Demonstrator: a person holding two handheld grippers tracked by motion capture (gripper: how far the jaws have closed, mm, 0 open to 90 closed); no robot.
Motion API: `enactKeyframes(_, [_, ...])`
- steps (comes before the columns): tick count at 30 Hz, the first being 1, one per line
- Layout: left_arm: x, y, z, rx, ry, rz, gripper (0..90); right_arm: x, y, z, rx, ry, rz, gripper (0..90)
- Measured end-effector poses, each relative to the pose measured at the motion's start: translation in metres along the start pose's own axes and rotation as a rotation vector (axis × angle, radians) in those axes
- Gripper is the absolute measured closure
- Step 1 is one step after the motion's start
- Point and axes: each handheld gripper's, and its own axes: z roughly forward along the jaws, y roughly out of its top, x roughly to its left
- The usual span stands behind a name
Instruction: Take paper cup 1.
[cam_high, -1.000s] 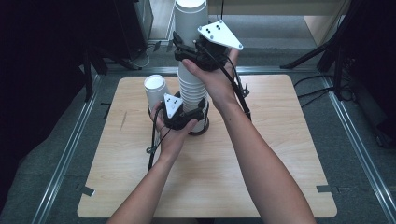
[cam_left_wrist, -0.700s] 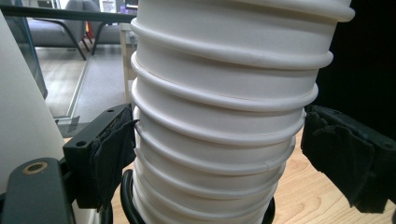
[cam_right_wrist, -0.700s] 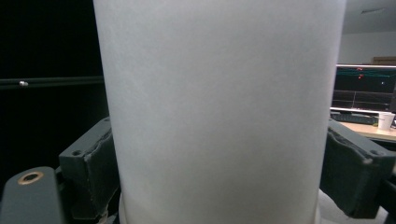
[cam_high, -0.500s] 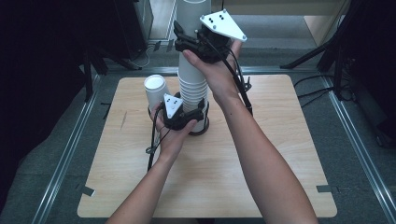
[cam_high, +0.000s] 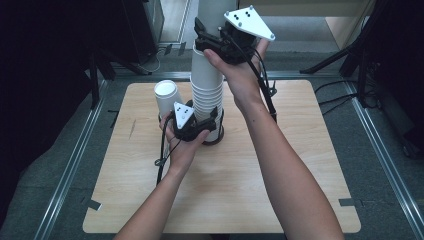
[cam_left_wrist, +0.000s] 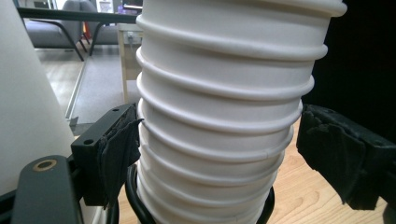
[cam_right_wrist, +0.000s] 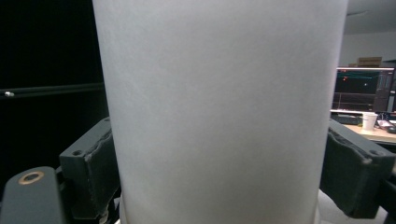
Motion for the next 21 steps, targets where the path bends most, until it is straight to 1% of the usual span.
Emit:
enactKeyframes(4, [0.003,-0.001,-0.003,0.01,-0.003,0.003,13.7,-0.005,0.001,-0.005,0.002,-0.011,-0.009,11.5])
enactKeyframes(5, [0.004,-0.002,-0.004,0.013,-0.006,0.002,13.8,-0.01,0.0,-0.007,0.004,-0.02,-0.005,11.6])
enactKeyframes(7, [0.004,-0.003,-0.006,0.013,-0.011,-0.001,13.8,-0.015,0.0,-0.01,0.006,-0.03,0.004,11.6])
enactKeyframes(8, [0.004,-0.003,-0.006,0.013,-0.011,-0.001,13.8,-0.015,0.0,-0.01,0.006,-0.03,0.004,11.6])
enactKeyframes(9, [0.005,-0.004,-0.008,0.014,-0.016,0.0,13.8,-0.02,0.0,-0.013,0.009,-0.042,0.01,11.8])
enactKeyframes(11, [0.005,-0.005,-0.01,0.015,-0.02,0.003,13.7,-0.022,0.0,-0.014,0.012,-0.045,0.013,12.0])
enactKeyframes(13, [0.005,-0.005,-0.014,0.013,-0.027,0.003,13.6,-0.029,-0.001,-0.019,0.015,-0.053,0.021,12.4])
enactKeyframes(16, [0.005,-0.006,-0.017,0.01,-0.031,0.001,13.5,-0.032,-0.002,-0.022,0.015,-0.052,0.026,12.7])
enactKeyframes(17, [0.005,-0.006,-0.02,0.008,-0.032,0.001,13.5,-0.034,-0.003,-0.026,0.017,-0.066,0.024,13.1])
enactKeyframes(20, [0.005,-0.007,-0.024,0.007,-0.035,0.003,13.5,-0.036,-0.004,-0.029,0.016,-0.068,0.027,13.5])
enactKeyframes(21, [0.005,-0.008,-0.027,0.011,-0.037,0.01,13.3,-0.039,-0.006,-0.032,0.017,-0.072,0.023,13.8])
